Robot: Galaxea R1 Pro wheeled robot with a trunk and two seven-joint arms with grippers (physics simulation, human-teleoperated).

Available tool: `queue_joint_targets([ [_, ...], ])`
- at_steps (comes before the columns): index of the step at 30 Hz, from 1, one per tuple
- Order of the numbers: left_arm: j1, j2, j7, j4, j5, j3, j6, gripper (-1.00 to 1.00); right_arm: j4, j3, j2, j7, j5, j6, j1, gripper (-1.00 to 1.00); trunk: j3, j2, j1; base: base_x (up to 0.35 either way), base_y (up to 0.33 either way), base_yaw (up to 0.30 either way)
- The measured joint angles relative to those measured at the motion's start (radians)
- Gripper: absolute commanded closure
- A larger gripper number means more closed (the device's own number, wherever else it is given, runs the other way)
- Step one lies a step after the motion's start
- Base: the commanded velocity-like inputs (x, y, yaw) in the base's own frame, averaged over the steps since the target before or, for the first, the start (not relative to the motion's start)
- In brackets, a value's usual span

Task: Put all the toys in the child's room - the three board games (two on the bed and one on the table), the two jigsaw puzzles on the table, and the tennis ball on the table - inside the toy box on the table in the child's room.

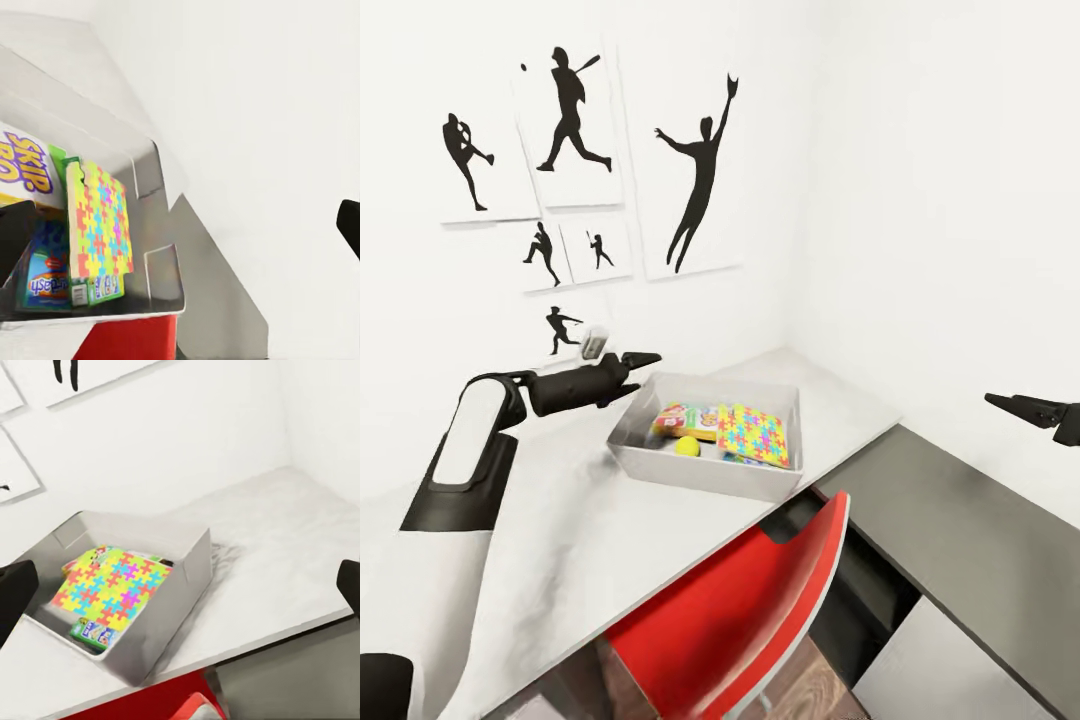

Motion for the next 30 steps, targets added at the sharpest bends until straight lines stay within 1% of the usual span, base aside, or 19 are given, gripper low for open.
queue_joint_targets([
  [8, 0.002, 0.006, 0.001, -0.004, 0.003, 0.001, 0.0, -1.0, 0.0, 0.0, 0.0, 0.002, 0.0, 0.0, -0.001, -1.0, 0.0, 0.0, 0.0, -0.258, 0.233, 0.268],
  [10, 0.004, 0.01, 0.0, -0.017, 0.004, 0.001, 0.0, -1.0, 0.0, 0.001, 0.0, 0.002, -0.001, 0.0, -0.001, -1.0, 0.0, 0.0, 0.0, -0.116, 0.106, 0.292],
  [11, 0.007, 0.017, -0.001, -0.035, 0.004, 0.001, 0.0, -1.0, 0.0, 0.006, 0.002, 0.002, -0.001, 0.0, -0.001, -1.0, 0.0, 0.0, 0.0, -0.072, 0.066, 0.294],
  [13, 0.014, 0.033, -0.003, -0.056, 0.004, 0.002, 0.0, -1.0, 0.0, 0.021, 0.002, 0.002, -0.001, 0.0, -0.002, -1.0, 0.0, 0.0, 0.0, -0.047, 0.043, 0.295],
  [14, 0.022, 0.05, -0.004, -0.076, 0.005, 0.01, 0.0, -1.0, 0.0, 0.041, 0.003, 0.002, -0.001, 0.0, -0.006, -1.0, 0.0, 0.0, 0.0, -0.03, 0.027, 0.296],
  [15, 0.026, 0.058, -0.005, -0.084, 0.008, 0.019, -0.002, -1.0, 0.0, 0.052, 0.004, 0.002, 0.0, 0.0, -0.009, -1.0, 0.0, 0.0, 0.0, -0.019, 0.017, 0.296],
  [16, 0.035, 0.068, -0.004, -0.096, 0.017, 0.041, -0.002, -1.0, 0.0, 0.072, 0.007, 0.001, -0.001, 0.0, -0.015, -1.0, 0.0, 0.0, 0.0, -0.015, 0.014, 0.297],
  [18, 0.05, 0.075, -0.004, -0.105, 0.03, 0.057, -0.002, -1.0, 0.0, 0.096, 0.01, 0.001, 0.0, 0.0, -0.019, -1.0, 0.0, 0.0, 0.0, -0.01, 0.009, 0.297],
  [19, 0.065, 0.079, -0.003, -0.113, 0.039, 0.069, -0.002, -1.0, 0.0, 0.117, 0.012, 0.002, 0.0, 0.0, -0.023, -1.0, 0.0, 0.0, 0.0, -0.006, 0.006, 0.297],
  [23, 0.091, 0.081, 0.001, -0.126, 0.047, 0.079, -0.003, -1.0, 0.0, 0.146, 0.016, 0.002, 0.0, 0.0, -0.028, -1.0, 0.0, 0.0, -0.001, -0.003, 0.003, 0.297],
  [26, 0.096, 0.077, 0.002, -0.13, 0.046, 0.078, -0.003, -1.0, 0.0, 0.154, 0.022, 0.001, 0.0, 0.0, -0.03, -1.0, 0.0, 0.0, -0.001, -0.001, 0.001, 0.297],
  [29, 0.098, 0.075, 0.003, -0.131, 0.045, 0.078, -0.003, -1.0, 0.0, 0.158, 0.036, -0.001, 0.0, 0.0, -0.038, -1.0, 0.0, 0.0, -0.001, 0.0, 0.0, 0.292],
  [30, 0.101, 0.074, 0.003, -0.132, 0.044, 0.078, -0.003, -1.0, 0.0, 0.159, 0.045, -0.004, 0.0, 0.0, -0.044, -1.0, 0.0, 0.0, -0.001, 0.0, 0.0, 0.277],
])
